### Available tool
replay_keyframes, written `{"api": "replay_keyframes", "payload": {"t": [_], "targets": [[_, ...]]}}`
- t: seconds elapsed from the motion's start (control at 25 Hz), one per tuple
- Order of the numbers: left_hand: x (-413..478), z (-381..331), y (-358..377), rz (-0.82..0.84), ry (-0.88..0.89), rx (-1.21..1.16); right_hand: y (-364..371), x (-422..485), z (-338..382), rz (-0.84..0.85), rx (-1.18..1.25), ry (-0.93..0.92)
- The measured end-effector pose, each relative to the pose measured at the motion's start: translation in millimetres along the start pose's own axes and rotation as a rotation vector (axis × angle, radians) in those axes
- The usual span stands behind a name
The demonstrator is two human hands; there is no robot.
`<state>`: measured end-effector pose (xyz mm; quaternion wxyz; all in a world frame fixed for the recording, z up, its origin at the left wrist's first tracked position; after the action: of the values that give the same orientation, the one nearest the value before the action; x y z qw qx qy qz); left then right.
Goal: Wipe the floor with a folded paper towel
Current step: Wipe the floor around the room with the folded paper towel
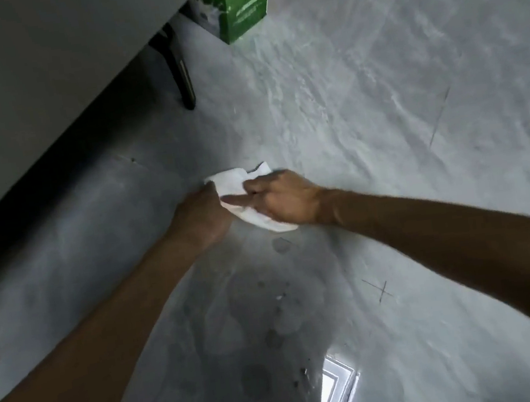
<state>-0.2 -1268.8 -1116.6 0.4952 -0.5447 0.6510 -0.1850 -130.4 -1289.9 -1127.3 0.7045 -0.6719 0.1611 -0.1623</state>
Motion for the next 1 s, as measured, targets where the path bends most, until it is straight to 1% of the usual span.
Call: {"api": "replay_keyframes", "payload": {"t": [0.04, 0.08, 0.12, 0.2, 0.24, 0.28, 0.32, 0.36, 0.4, 0.44, 0.48, 0.52, 0.56, 0.6, 0.64, 0.68, 0.72, 0.76, 0.8, 0.84, 0.88, 0.92, 0.96, 1.0], "targets": [[2, 8, -3, -0.004, -0.015, -0.039, -9, 0, -22, -0.036, -0.067, -0.074], [3, 13, -2, 0.029, -0.020, -0.053, -16, -1, -55, -0.069, -0.109, 0.020], [2, 14, 1, 0.087, -0.005, -0.033, -26, -1, -92, -0.113, -0.115, 0.239], [-7, 12, 13, 0.207, 0.042, -0.005, -29, -6, -147, -0.079, -0.040, 0.873], [-11, 11, 15, 0.226, 0.069, -0.005, -21, 0, -147, -0.071, 0.003, 1.061], [-12, 13, 14, 0.223, 0.093, -0.010, -15, 16, -130, -0.052, 0.007, 1.101], [-11, 16, 9, 0.202, 0.104, -0.022, -12, 40, -104, -0.052, 0.028, 1.003], [-10, 22, 2, 0.184, 0.095, -0.031, -10, 66, -70, -0.059, 0.047, 0.795], [-9, 28, -2, 0.178, 0.081, -0.044, -7, 79, -35, -0.017, 0.056, 0.519], [-5, 31, -5, 0.177, 0.080, -0.058, 1, 81, -14, 0.062, 0.030, 0.238], [-4, 32, -5, 0.178, 0.088, -0.081, 1, 76, -15, 0.089, -0.023, 0.065], [-4, 31, -5, 0.180, 0.094, -0.105, 0, 68, -34, 0.097, -0.045, 0.040], [-5, 33, -3, 0.183, 0.094, -0.120, -1, 58, -65, 0.081, -0.065, 0.177], [-5, 35, -2, 0.186, 0.089, -0.126, -5, 39, -98, 0.019, -0.049, 0.426], [-5, 38, -2, 0.179, 0.082, -0.127, -9, 13, -122, -0.060, -0.008, 0.725], [-5, 42, -3, 0.174, 0.075, -0.128, -5, -12, -126, -0.111, 0.038, 0.940], [-5, 44, -3, 0.173, 0.069, -0.124, 2, -29, -110, -0.117, 0.034, 1.021], [-6, 44, -3, 0.171, 0.062, -0.114, 10, -38, -80, -0.091, 0.035, 0.996], [-7, 43, -3, 0.161, 0.054, -0.101, 19, -40, -38, -0.080, 0.059, 0.858], [-9, 41, -5, 0.141, 0.050, -0.093, 24, -42, 10, -0.092, 0.097, 0.629], [-12, 38, -4, 0.121, 0.050, -0.089, 30, -50, 54, -0.095, 0.088, 0.352], [-15, 34, -3, 0.099, 0.056, -0.083, 30, -63, 79, -0.030, 0.052, 0.126], [-19, 32, -2, 0.076, 0.063, -0.074, 25, -74, 79, -0.009, 0.019, -0.037], [-23, 31, -2, 0.056, 0.066, -0.066, 19, -84, 61, -0.024, -0.028, -0.065]]}}
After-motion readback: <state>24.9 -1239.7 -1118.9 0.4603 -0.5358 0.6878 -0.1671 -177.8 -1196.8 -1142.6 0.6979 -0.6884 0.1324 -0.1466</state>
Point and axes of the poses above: each hand's wrist, its own x-axis towards the middle knuckle, its own y-axis out of the palm, z = x × y, the point moved 6 cm from there along x, towards the middle knuckle, and after that the axes turned 5 degrees about -x, right-handed, at the moved point
